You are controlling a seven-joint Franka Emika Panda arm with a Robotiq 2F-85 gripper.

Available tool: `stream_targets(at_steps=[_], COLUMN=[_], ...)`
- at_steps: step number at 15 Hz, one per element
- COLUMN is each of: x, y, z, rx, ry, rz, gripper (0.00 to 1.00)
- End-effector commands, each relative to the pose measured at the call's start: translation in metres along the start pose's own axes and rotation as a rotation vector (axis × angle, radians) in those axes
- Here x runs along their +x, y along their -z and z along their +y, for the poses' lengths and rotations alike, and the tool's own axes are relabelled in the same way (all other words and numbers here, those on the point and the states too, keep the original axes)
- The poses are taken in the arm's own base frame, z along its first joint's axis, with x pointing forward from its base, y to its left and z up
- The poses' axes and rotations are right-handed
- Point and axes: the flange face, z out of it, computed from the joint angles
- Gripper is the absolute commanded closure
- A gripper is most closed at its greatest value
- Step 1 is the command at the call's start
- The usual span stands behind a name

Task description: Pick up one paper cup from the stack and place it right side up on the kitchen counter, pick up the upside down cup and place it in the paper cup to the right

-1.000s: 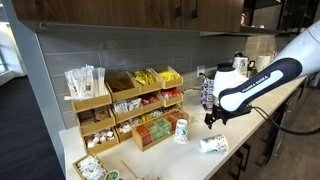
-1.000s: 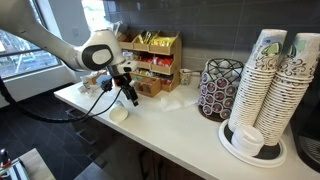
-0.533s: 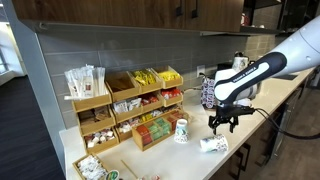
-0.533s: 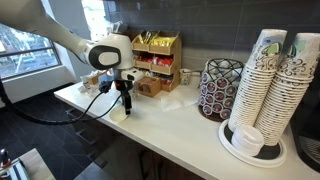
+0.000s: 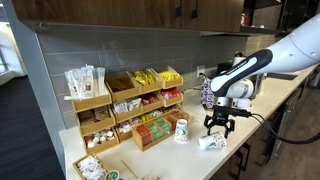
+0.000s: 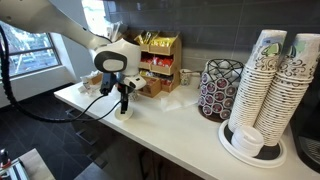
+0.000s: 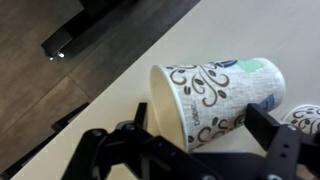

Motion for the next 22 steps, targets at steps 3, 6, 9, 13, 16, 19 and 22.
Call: stream_targets(at_steps=[3, 6, 9, 13, 16, 19, 22], x=[0.012, 0.013, 0.016, 0.015, 0.015, 0.014, 0.014], y=[0.001, 0.012, 0.020, 0.032, 0.039, 0.045, 0.049], z=[0.002, -0.003, -0.009, -0.023, -0.036, -0.052, -0.066], rx=[0.144, 0.207, 0.218, 0.209, 0.172, 0.116, 0.059], ry=[-0.057, -0.058, -0.044, 0.022, 0.103, 0.207, 0.296], rz=[-0.112, -0.126, -0.101, -0.042, 0.055, 0.193, 0.308], gripper=[0.50, 0.71, 0.95, 1.00, 0.94, 0.95, 0.96])
